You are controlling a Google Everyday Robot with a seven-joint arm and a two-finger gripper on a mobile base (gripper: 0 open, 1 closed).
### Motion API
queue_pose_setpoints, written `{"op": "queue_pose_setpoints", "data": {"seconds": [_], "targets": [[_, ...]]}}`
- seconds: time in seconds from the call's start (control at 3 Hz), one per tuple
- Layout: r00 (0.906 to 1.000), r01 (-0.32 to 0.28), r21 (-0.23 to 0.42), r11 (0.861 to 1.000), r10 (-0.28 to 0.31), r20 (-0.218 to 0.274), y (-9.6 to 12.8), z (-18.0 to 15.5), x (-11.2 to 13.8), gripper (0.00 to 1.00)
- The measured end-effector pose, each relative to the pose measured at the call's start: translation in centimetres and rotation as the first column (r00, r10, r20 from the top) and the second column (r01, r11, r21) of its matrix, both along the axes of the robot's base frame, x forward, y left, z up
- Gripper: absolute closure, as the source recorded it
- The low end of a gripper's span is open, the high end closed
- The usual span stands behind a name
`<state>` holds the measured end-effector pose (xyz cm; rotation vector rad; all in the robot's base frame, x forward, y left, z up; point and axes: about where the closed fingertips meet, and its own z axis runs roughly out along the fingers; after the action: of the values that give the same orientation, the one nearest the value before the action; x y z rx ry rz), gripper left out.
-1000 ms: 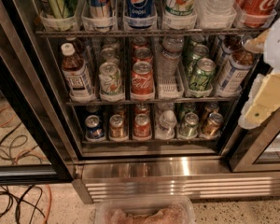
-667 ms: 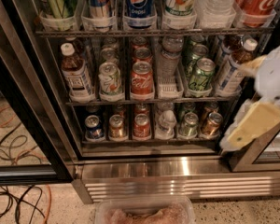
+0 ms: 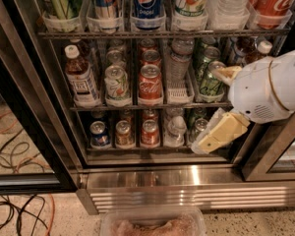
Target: Pick 7up can from middle shelf of fridge
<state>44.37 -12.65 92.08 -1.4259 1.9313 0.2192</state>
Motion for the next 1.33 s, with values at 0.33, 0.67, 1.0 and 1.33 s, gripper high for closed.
{"op": "queue_pose_setpoints", "data": {"seconds": [0.33,0.67,1.0,1.33], "targets": [[1.0000,0.002,0.000,1.000,-0.002,0.000,0.0,0.0,0.0,0.00],[0.9989,0.035,0.066,0.997,-0.037,0.029,1.1,-0.3,0.4,0.00],[0.9965,0.074,0.204,0.976,-0.080,0.025,4.9,-3.8,-0.2,0.00],[0.9941,0.067,0.357,0.932,-0.093,0.056,10.1,-5.1,1.4,0.00]]}}
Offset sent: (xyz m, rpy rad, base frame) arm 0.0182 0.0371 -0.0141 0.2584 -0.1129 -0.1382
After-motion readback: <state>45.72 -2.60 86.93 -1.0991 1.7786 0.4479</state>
